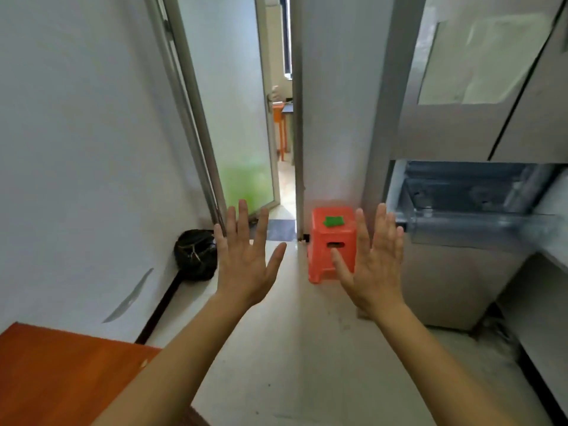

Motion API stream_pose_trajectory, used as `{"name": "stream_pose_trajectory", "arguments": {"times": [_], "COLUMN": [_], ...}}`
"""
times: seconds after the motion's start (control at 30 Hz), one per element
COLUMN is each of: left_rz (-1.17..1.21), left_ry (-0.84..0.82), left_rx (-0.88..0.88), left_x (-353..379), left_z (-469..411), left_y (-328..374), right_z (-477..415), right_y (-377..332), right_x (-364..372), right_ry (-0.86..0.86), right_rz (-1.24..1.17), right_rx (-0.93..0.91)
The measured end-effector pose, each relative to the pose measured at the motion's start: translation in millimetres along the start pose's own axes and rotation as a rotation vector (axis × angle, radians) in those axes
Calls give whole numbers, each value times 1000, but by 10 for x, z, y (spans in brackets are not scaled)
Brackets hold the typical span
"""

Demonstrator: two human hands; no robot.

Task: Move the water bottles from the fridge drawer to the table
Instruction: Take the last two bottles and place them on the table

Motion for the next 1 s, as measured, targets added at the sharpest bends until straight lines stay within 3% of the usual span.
{"name": "stream_pose_trajectory", "arguments": {"times": [0.33,0.53,0.77,1.0], "left_rz": [185,246,149,49], "left_ry": [-91,-181,-314,-487], "left_rx": [289,471,543,463], "left_x": [1007,1489,2130,2604], "left_z": [-1824,-2266,-2484,-2902], "left_y": [1985,3292,4485,5242], "right_z": [-854,-855,-987,-1471], "right_y": [2049,3173,4535,5695], "right_x": [-172,-600,-648,-469], "right_ry": [11,43,-63,-302], "right_rz": [336,401,367,296], "right_rx": [249,429,507,525]}}
Point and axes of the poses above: each hand's wrist, its own z-axis away from the middle knuckle, its own x-axis out of the palm, y = z × x, the point moved 5 cm from there along -z, towards the middle knuckle, and after that the axes turned 4 degrees about -z, right-handed, at the moved point
